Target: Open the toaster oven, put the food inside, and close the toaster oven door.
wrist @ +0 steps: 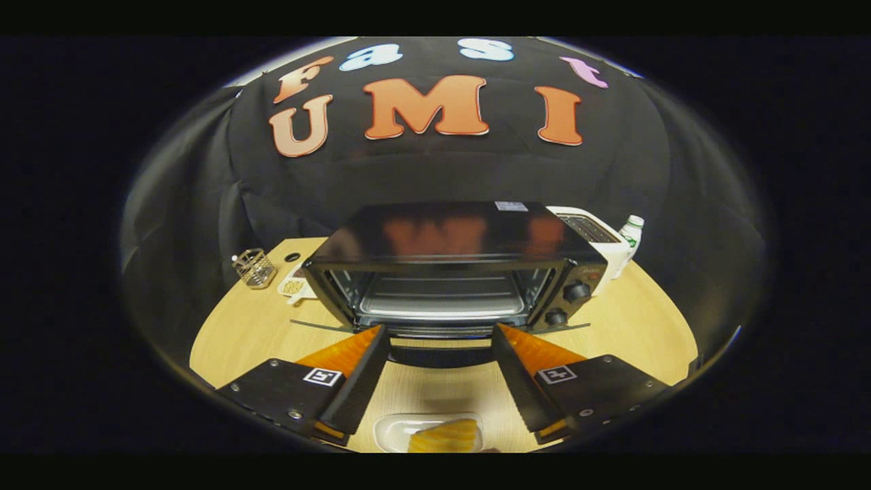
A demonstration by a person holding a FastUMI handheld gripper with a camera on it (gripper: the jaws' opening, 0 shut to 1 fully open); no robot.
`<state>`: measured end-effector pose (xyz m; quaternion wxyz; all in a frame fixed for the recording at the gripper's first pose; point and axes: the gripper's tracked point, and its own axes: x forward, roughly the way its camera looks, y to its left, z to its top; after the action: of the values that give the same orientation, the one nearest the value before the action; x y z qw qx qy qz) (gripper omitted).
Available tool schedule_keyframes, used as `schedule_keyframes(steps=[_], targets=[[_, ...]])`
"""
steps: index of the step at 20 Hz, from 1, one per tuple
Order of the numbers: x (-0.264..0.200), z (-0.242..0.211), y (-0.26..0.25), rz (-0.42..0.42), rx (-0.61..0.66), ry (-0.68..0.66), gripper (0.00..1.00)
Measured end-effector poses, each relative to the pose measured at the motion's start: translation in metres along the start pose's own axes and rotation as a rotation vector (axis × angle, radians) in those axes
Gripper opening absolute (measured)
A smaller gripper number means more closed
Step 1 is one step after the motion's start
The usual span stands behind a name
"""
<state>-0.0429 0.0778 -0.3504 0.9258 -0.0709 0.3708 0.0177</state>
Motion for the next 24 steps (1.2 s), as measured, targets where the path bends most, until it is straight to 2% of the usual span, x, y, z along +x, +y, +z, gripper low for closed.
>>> schedule_keyframes(steps=[6,11,17,21,24], targets=[[-0.013,-0.070,-0.003,-0.013,-0.087,0.191,0.85],[-0.007,-0.121,-0.006,0.007,-0.077,0.381,0.85],[0.015,-0.142,-0.008,0.005,0.026,0.497,0.84],[0.015,-0.144,-0.008,0.008,-0.008,0.520,0.84],[0.005,-0.135,-0.005,0.020,-0.009,0.489,0.84]])
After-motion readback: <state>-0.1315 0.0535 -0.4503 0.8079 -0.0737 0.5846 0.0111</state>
